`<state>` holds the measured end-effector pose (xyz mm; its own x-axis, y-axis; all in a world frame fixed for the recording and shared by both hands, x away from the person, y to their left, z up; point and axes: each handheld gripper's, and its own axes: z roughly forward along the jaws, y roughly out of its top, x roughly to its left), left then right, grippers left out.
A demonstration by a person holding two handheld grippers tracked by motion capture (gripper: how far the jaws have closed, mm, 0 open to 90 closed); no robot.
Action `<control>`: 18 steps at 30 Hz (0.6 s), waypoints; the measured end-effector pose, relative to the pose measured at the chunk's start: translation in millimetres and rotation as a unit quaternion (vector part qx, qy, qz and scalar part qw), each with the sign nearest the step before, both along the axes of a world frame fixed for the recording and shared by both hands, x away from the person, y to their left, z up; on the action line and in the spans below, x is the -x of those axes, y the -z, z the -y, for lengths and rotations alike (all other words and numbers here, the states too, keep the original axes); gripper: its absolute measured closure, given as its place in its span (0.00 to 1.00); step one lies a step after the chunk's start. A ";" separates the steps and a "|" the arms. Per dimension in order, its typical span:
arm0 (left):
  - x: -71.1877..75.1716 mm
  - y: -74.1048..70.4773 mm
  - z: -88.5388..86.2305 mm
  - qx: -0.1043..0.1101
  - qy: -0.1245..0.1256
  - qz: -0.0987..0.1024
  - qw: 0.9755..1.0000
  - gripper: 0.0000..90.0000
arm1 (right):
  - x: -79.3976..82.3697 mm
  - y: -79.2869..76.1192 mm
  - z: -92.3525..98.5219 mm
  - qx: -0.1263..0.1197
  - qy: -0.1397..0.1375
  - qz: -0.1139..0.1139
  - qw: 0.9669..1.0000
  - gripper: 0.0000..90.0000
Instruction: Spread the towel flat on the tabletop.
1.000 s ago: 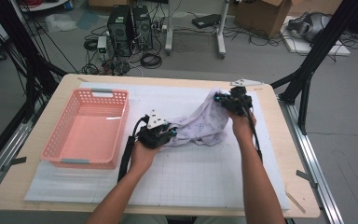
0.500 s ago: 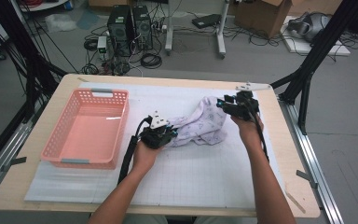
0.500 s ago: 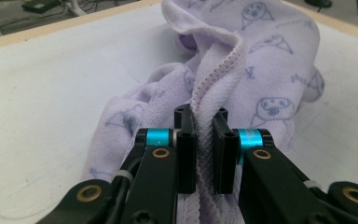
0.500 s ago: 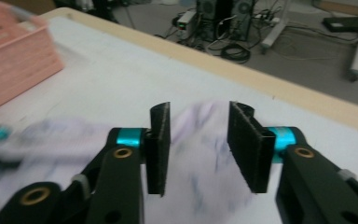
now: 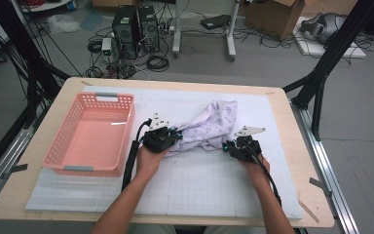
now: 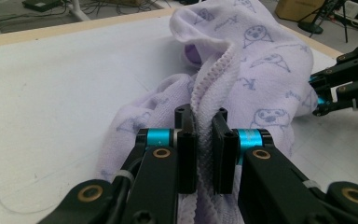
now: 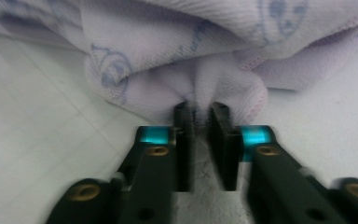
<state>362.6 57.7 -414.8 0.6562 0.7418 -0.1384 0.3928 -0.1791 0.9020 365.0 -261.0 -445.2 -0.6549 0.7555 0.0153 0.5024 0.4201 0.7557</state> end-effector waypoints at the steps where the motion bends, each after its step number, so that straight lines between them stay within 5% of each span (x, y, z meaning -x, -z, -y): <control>1: 0.8 -0.9 -1.3 0.001 0.002 0.002 1.000 0.92 | -0.8 -1.0 3.6 -0.016 0.000 -0.008 1.000 0.94; 7: 12.6 -6.5 -9.7 0.010 0.013 0.020 1.000 0.92 | 22.9 -15.3 25.5 -0.032 -0.024 -0.019 0.999 0.95; 12: 35.3 -15.0 -17.9 0.031 0.052 0.036 0.998 0.92 | 72.1 -41.2 70.2 -0.079 -0.031 -0.014 0.996 0.95; 15: 37.3 -23.2 -19.9 0.054 0.050 0.041 0.996 0.93 | 84.5 -56.8 87.5 -0.076 -0.003 0.006 0.997 0.95; 18: 30.6 -26.6 -17.9 0.052 0.033 0.043 0.997 0.93 | 78.0 -70.9 95.9 -0.091 0.028 0.025 0.995 0.95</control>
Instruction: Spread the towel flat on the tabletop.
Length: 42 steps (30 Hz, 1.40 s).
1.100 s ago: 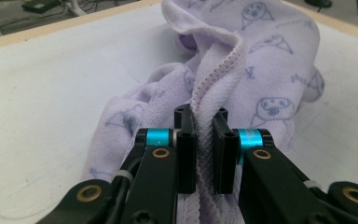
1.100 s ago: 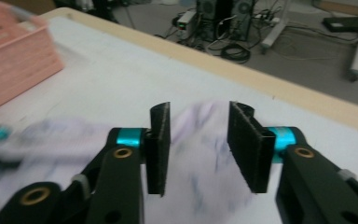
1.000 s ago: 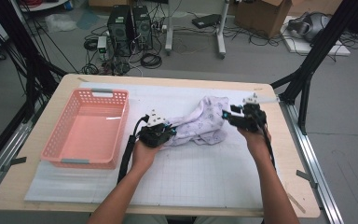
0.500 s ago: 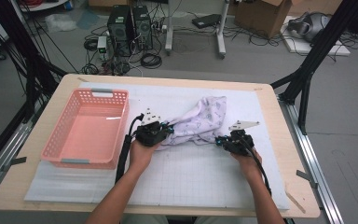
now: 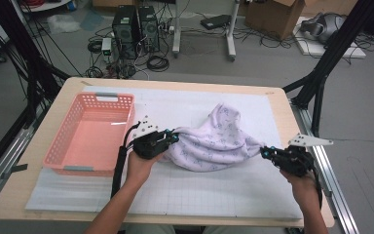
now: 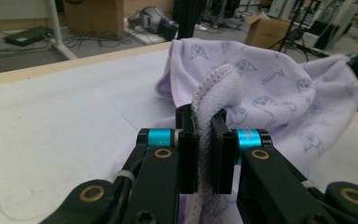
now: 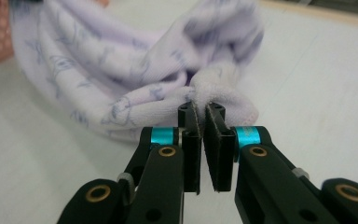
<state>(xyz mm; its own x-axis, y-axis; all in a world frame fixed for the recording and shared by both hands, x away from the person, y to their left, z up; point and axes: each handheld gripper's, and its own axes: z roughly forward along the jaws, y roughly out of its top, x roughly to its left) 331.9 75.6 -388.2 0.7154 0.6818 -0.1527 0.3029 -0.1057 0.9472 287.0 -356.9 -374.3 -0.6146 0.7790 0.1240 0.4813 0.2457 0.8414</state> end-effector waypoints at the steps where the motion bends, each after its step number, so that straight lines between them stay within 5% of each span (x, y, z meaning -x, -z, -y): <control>1: -3.0 0.7 1.2 -0.003 -0.006 0.001 1.000 0.93 | -5.6 -3.6 -0.7 -0.003 0.003 0.008 1.000 0.95; 3: -6.7 1.7 2.4 -0.009 -0.014 0.000 1.000 0.93 | -19.8 -10.1 -7.8 -0.004 0.013 0.019 1.000 0.95; 4: -16.3 3.7 4.4 -0.024 -0.044 -0.005 0.999 0.93 | -28.4 -12.4 -12.2 -0.006 0.023 0.025 0.999 0.95; 7: -31.5 8.1 5.2 -0.049 -0.099 -0.011 0.994 0.93 | -57.3 -16.5 -24.7 0.000 0.072 0.036 0.997 0.95; 9: -36.4 11.2 4.6 -0.055 -0.110 -0.016 0.992 0.93 | -77.6 -16.2 -32.8 0.003 0.096 0.041 0.995 0.95; 10: -44.0 19.1 3.2 -0.068 -0.125 -0.024 0.990 0.93 | -88.1 -15.0 -37.1 0.008 0.107 0.039 0.993 0.95; 16: -50.1 26.8 -0.5 -0.083 -0.119 -0.024 0.989 0.91 | -133.6 -2.1 -57.2 0.053 0.149 0.031 0.987 0.95; 20: -43.7 26.5 0.3 -0.081 -0.084 -0.041 0.992 0.62 | -144.8 14.4 -60.1 0.064 0.164 -0.008 0.984 0.93; 22: -35.5 23.2 0.4 -0.072 -0.071 -0.036 0.994 0.53 | -141.9 21.2 -63.0 0.087 0.155 -0.014 0.984 0.88; 24: -25.3 20.1 -0.3 -0.069 -0.063 -0.017 0.995 0.52 | -135.2 22.9 -58.9 0.075 0.151 -0.012 0.986 0.83; 28: -12.8 24.5 0.6 -0.078 -0.030 -0.028 0.996 0.46 | -115.5 17.4 -45.1 0.071 0.151 0.001 0.986 0.71; 34: -9.3 46.0 10.1 -0.138 -0.004 -0.062 0.989 0.46 | -71.0 16.0 -32.7 0.069 0.120 0.016 0.990 0.70; 39: -11.3 51.9 16.0 -0.149 0.015 -0.070 0.986 0.79 | -59.0 46.3 -49.4 0.086 0.068 -0.019 0.994 0.72; 42: -10.8 47.9 13.5 -0.121 0.016 -0.072 0.990 0.86 | -68.4 58.9 -64.0 0.094 0.051 -0.028 0.994 0.69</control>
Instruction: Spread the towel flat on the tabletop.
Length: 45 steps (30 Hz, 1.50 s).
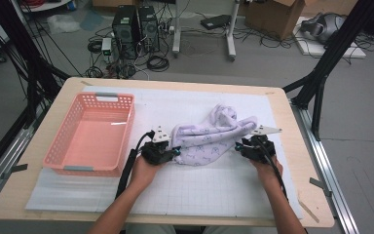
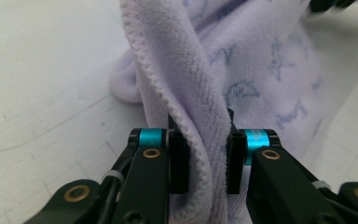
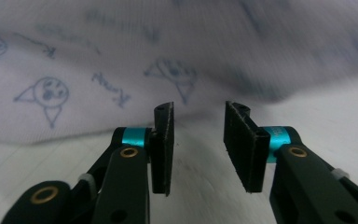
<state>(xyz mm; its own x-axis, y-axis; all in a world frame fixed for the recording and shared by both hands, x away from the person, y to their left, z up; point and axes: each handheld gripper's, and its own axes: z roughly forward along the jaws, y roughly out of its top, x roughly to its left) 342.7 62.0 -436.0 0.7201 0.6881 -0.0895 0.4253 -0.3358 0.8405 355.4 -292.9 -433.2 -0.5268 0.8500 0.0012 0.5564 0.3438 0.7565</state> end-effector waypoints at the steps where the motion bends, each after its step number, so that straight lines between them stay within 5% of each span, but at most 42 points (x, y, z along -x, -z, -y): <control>1: 1.3 -3.1 -1.0 0.017 0.002 0.003 1.000 0.87 | -4.6 4.0 -4.3 -0.006 -0.001 -0.006 1.000 0.67; 3: 5.0 -10.9 -1.7 0.047 0.013 0.010 0.999 0.87 | -13.4 10.0 -11.1 -0.040 -0.010 -0.024 0.999 0.71; 6: 11.1 -24.2 1.2 0.073 0.036 0.016 0.997 0.87 | -18.0 8.9 -18.4 -0.052 -0.034 -0.028 0.998 0.96; 13: 27.0 -48.9 6.2 0.147 0.069 0.025 0.986 0.87 | -2.9 -32.7 0.9 -0.110 -0.026 0.025 0.993 0.98; 17: 20.1 -47.2 6.1 0.133 0.024 0.027 0.990 0.87 | -12.1 -70.0 4.2 -0.088 0.005 0.038 0.995 0.98; 20: 9.1 -33.9 6.0 0.104 -0.015 0.022 0.994 0.86 | -31.9 -78.6 -6.7 -0.076 0.013 0.022 0.997 0.98; 25: -7.1 -17.0 -2.0 0.080 -0.071 0.017 0.994 0.81 | -72.4 -59.3 -38.0 -0.051 0.010 -0.012 0.999 0.98; 28: -14.0 -13.1 -8.2 0.087 -0.097 0.011 0.991 0.63 | -91.6 -46.6 -52.0 -0.051 0.013 -0.016 0.998 0.98; 32: -15.5 -11.0 -11.6 0.083 -0.085 0.007 0.993 0.55 | -104.6 -32.7 -66.1 -0.016 0.031 -0.014 0.999 0.95; 35: -14.4 -10.7 -12.9 0.074 -0.081 0.010 0.994 0.56 | -98.8 -36.3 -65.1 -0.032 0.040 -0.009 0.999 0.74; 37: -14.1 -9.0 -15.3 0.079 -0.073 0.009 0.994 0.72 | -86.8 -43.1 -57.9 -0.052 0.043 0.008 0.998 0.69; 39: -13.0 -8.4 -16.1 0.077 -0.065 0.014 0.995 0.86 | -72.1 -48.7 -48.8 -0.055 0.049 0.024 0.997 0.69; 43: -11.1 -11.6 -15.3 0.085 -0.065 0.022 0.994 0.88 | -49.8 -52.1 -34.8 -0.034 0.041 0.039 0.998 0.76; 45: -10.9 -13.8 -15.9 0.105 -0.069 0.023 0.992 0.88 | -31.9 -46.7 -20.5 -0.019 0.038 0.040 0.998 0.82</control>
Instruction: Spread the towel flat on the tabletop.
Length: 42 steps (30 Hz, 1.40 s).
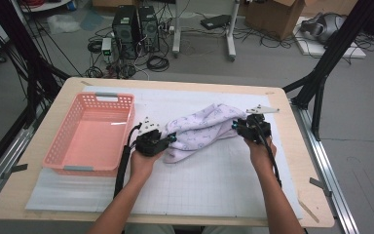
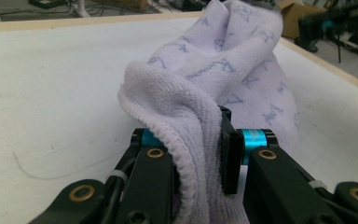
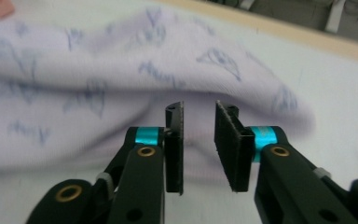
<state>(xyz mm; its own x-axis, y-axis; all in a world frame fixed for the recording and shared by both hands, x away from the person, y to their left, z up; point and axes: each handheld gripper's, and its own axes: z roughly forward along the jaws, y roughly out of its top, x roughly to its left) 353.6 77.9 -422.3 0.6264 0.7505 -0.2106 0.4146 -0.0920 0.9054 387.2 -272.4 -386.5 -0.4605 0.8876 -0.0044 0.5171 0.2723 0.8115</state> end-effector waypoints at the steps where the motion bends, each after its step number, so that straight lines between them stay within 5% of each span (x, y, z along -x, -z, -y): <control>1: -0.3 -0.3 -0.2 0.003 -0.001 0.000 1.000 0.88 | 3.1 3.9 3.3 -0.004 -0.001 -0.014 1.000 0.82; 3: -0.6 -0.5 0.1 0.004 -0.001 0.000 1.000 0.88 | 6.0 10.9 3.8 -0.012 -0.011 -0.045 0.999 0.81; 7: -1.2 0.6 1.0 0.003 -0.004 0.000 1.000 0.88 | 5.5 21.8 -17.0 -0.031 -0.036 -0.051 0.998 0.64; 10: -1.7 1.3 1.0 0.002 -0.004 0.000 1.000 0.88 | -3.8 32.9 -38.0 -0.024 -0.033 -0.062 0.997 0.64; 13: -0.9 0.7 0.5 0.002 0.000 -0.002 1.000 0.88 | -10.1 43.4 -49.9 -0.007 -0.048 -0.079 0.996 0.94; 15: 0.5 -0.9 -0.9 0.000 0.001 0.001 1.000 0.88 | -8.2 44.1 -52.6 0.005 -0.067 -0.072 0.995 1.00; 22: 8.0 2.0 -1.6 0.016 0.014 0.000 1.000 0.86 | 27.4 28.8 -17.5 -0.008 -0.086 -0.050 0.995 1.00; 25: 10.2 1.6 3.0 0.011 0.014 0.008 1.000 0.85 | 42.1 23.8 -5.8 0.004 -0.081 -0.034 0.996 1.00; 31: 6.8 0.5 -2.4 0.023 -0.015 0.011 1.000 0.88 | 34.8 25.8 8.0 -0.030 -0.044 -0.030 0.998 0.99; 35: 5.3 1.4 -4.8 0.026 -0.017 0.006 1.000 0.88 | 20.7 44.1 -4.6 -0.031 -0.047 -0.072 0.996 0.85; 37: 5.2 1.7 -4.8 0.022 -0.016 0.007 1.000 0.88 | 15.0 49.5 -13.6 -0.033 -0.044 -0.073 0.996 0.75; 40: 5.3 1.5 -5.4 0.021 -0.016 0.007 1.000 0.88 | 8.6 49.6 -24.1 -0.065 -0.040 -0.067 0.995 0.68; 42: 5.0 1.8 -6.2 0.017 -0.015 0.007 1.000 0.88 | 4.2 49.7 -31.6 -0.061 -0.031 -0.063 0.996 0.66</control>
